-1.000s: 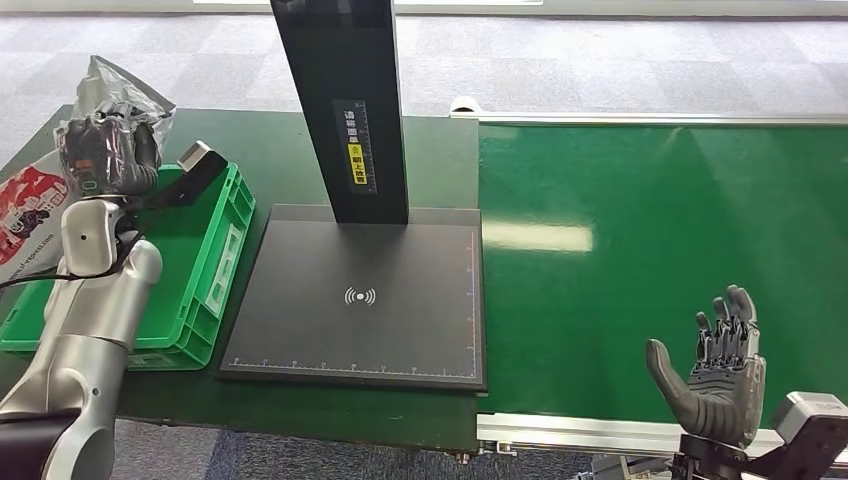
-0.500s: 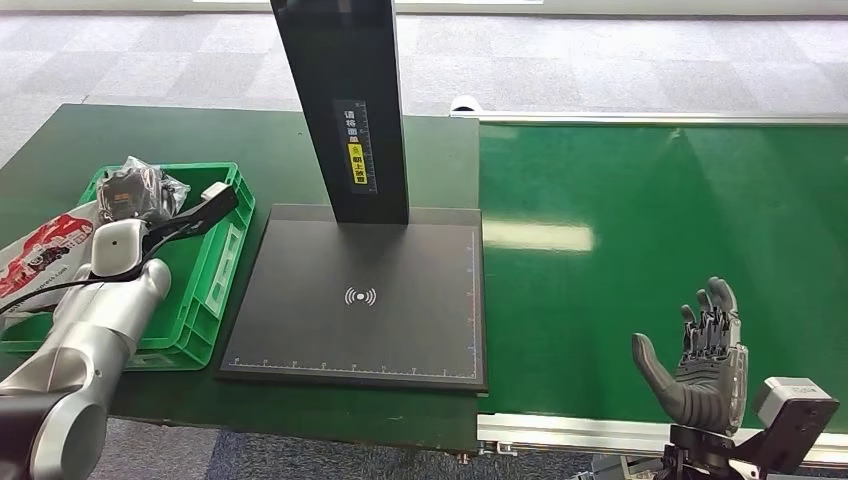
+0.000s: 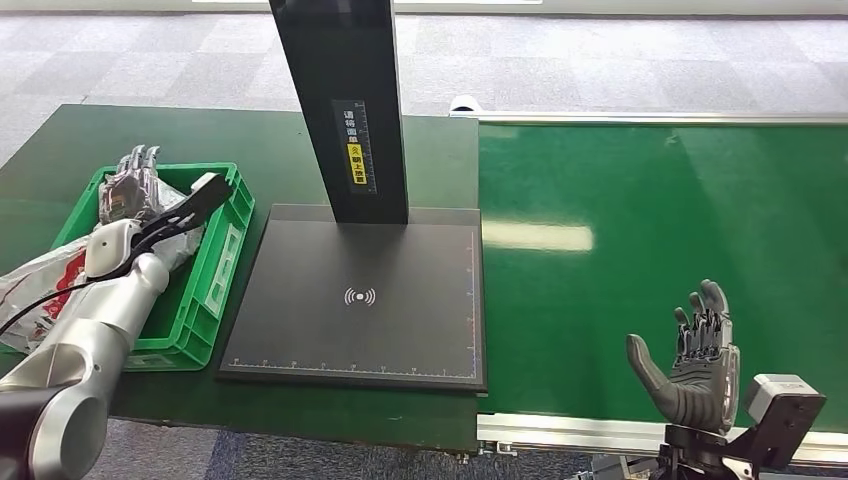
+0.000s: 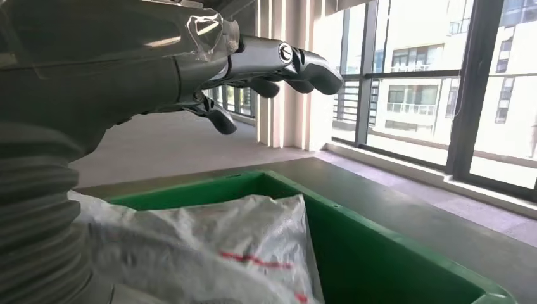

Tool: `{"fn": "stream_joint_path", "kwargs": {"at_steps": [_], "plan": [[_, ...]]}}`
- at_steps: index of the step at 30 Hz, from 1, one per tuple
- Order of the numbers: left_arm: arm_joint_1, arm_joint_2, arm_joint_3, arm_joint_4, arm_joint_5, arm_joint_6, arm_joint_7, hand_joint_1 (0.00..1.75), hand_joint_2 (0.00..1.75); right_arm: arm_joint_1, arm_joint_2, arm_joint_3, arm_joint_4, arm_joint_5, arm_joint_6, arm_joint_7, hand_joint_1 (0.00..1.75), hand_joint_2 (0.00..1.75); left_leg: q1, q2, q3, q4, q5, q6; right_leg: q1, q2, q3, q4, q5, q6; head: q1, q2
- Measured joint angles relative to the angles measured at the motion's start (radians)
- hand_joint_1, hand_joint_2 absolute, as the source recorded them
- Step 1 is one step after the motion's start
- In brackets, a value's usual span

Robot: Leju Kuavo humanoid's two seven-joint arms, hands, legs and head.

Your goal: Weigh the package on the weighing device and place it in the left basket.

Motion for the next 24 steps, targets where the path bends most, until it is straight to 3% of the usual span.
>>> {"fn": "stream_joint_path", "kwargs": {"at_steps": [6, 10, 14, 18, 20, 24], "plan": [[-0.001, -0.004, 0.041, -0.003, 0.106, -0.026, -0.061, 0.0, 1.75, -0.002, 0.0, 0.0, 0.007, 0.001, 0.001, 0.0, 0.0, 1.75, 0.0, 0.0, 0.0, 0.0, 0.0, 0.0, 0.0, 0.0, 0.0, 0.0, 0.0, 0.0, 0.0, 0.0], [0.002, -0.011, 0.068, -0.021, 0.247, -0.09, -0.142, 0.0, 1.75, -0.002, 0.0, 0.0, 0.009, 0.001, 0.002, -0.002, 0.0, 1.75, 0.0, 0.0, 0.0, 0.0, 0.0, 0.0, 0.0, 0.0, 0.0, 0.0, 0.0, 0.0, 0.0, 0.0], [0.043, -0.039, 0.101, -0.1, 0.577, -0.25, -0.263, 0.0, 1.75, -0.001, 0.0, -0.002, 0.01, 0.002, 0.011, -0.01, 0.0, 1.75, 0.0, 0.0, 0.0, 0.0, 0.0, 0.0, 0.0, 0.0, 0.0, 0.0, 0.0, 0.0, 0.0, 0.0], [0.171, -0.075, 0.108, -0.283, 1.076, -0.489, -0.318, 0.0, 1.75, 0.001, 0.0, -0.003, 0.015, 0.0, 0.031, -0.013, 0.0, 1.75, -0.001, 0.002, 0.0, 0.0, 0.0, 0.0, -0.001, 0.001, 0.0, 0.0, 0.0, 0.0, 0.0, 0.0], [0.235, -0.084, 0.092, -0.37, 1.252, -0.544, -0.323, 0.0, 1.75, 0.002, 0.0, -0.003, 0.018, -0.002, 0.041, -0.013, 0.0, 1.75, -0.001, 0.002, 0.0, 0.0, -0.001, 0.0, -0.001, 0.002, -0.001, 0.0, 0.0, 0.0, 0.0, 0.0], [0.301, -0.091, 0.067, -0.449, 1.39, -0.581, -0.329, 0.0, 1.75, 0.004, 0.001, -0.002, 0.02, -0.002, 0.049, -0.01, 0.0, 1.75, -0.001, 0.002, 0.0, 0.0, -0.001, 0.0, -0.001, 0.002, -0.001, 0.0, 0.0, 0.0, 0.0, 0.0]]}}
